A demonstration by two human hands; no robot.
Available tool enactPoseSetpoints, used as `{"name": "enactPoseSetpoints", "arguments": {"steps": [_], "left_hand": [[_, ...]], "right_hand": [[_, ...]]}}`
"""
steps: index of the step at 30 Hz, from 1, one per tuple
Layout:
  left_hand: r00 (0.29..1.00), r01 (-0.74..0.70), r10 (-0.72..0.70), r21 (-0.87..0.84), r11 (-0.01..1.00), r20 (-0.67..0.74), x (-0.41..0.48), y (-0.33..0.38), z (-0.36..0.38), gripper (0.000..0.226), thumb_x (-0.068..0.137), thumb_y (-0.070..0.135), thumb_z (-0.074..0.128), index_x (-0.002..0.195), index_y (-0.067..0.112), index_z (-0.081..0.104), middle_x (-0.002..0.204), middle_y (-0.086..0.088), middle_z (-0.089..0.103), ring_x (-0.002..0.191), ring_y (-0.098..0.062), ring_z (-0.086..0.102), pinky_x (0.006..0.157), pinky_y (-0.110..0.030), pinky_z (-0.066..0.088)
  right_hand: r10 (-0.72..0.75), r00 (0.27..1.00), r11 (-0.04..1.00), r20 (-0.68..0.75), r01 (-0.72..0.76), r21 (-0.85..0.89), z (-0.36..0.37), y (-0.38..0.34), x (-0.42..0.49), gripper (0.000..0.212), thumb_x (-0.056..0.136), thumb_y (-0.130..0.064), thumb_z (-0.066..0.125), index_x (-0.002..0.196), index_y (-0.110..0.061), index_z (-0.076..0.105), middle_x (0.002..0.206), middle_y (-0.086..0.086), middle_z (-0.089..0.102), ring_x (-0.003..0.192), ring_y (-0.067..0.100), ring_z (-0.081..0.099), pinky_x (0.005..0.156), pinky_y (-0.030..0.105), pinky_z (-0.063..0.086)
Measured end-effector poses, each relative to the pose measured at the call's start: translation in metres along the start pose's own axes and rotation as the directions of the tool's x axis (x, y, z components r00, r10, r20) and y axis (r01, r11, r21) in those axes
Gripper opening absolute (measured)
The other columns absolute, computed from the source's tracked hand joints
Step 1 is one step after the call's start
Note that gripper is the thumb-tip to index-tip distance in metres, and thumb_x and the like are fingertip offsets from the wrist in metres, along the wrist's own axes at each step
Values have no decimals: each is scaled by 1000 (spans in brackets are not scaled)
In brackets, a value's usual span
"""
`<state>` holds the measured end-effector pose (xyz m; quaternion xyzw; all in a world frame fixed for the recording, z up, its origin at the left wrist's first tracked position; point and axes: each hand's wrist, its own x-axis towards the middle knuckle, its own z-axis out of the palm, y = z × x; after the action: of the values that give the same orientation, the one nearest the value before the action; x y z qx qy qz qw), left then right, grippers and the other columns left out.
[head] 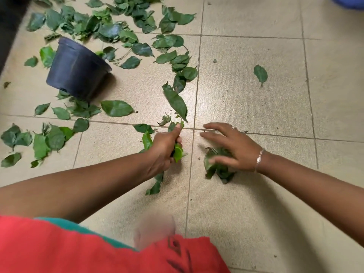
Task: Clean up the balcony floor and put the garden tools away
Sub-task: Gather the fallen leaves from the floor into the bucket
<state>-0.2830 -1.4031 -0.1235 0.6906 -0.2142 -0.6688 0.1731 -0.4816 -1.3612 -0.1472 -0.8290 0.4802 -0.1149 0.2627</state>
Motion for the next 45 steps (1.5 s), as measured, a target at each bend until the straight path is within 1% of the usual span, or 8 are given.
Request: {"name": "enactPoseSetpoints", "arguments": {"steps": [5,9,12,20,27,34,37,45], "left_hand": [[995,24,-28,47,999,94,5,0,1,29,97,28,50,73,13,57,43,6,51,36,-7,39,42,-19,25],[978,60,-70,57,997,195,-3,2,1,25,99,14,40,85,6,59,50,0,58,34,-7,44,26,-14,23],[967,101,-102,19,995,233,-7,2,-1,23,99,9,37,90,3,57,58,-6,66,38,-11,57,27,-14,25],[935,95,-77,-36,995,347,-11,7,1,47,97,50,37,85,10,59,58,-4,62,36,-10,52,31,-14,29],[956,87,-35,-166,982,293,13,42,-13,48,89,55,49,68,12,54,46,0,50,33,-10,45,31,-13,33],[934,252,-91,-453,855,346,34,47,-24,38,88,44,59,74,9,65,70,-7,65,69,-21,63,77,-33,52],[936,227,-87,-397,889,340,40,44,-21,45,84,57,56,72,14,61,69,-2,56,61,-14,56,59,-25,45],[941,134,-24,-308,942,337,37,33,-45,35,97,32,45,70,13,56,59,-2,56,46,-13,52,43,-18,39]], "right_hand": [[-182,907,905,381,306,-297,28,10,-38,67,85,-67,29,144,-36,27,154,9,18,140,42,12,108,65,7],[-306,943,939,133,322,-119,37,16,-49,34,99,-28,35,122,-26,59,137,-2,50,133,16,36,102,35,43],[-212,977,974,-31,208,-83,33,11,-41,33,63,-6,79,95,-12,73,104,4,70,97,23,67,68,34,59],[453,859,811,-237,-287,510,9,-36,35,17,67,7,74,83,-1,74,84,-2,57,75,4,53,69,3,41],[102,914,995,-393,-84,63,4,-49,100,14,59,-6,62,69,-12,71,63,1,67,68,25,60,63,26,37],[-115,976,992,-185,123,33,-1,-57,113,51,67,-16,29,102,-5,64,112,17,64,77,34,67,52,39,55],[-38,975,994,-220,58,87,10,-60,112,43,71,-3,49,110,-22,43,130,5,40,54,22,53,37,22,35],[-50,989,999,-136,47,-20,6,-64,128,61,78,-33,53,132,-26,27,111,7,65,91,26,64,88,42,36]]}}
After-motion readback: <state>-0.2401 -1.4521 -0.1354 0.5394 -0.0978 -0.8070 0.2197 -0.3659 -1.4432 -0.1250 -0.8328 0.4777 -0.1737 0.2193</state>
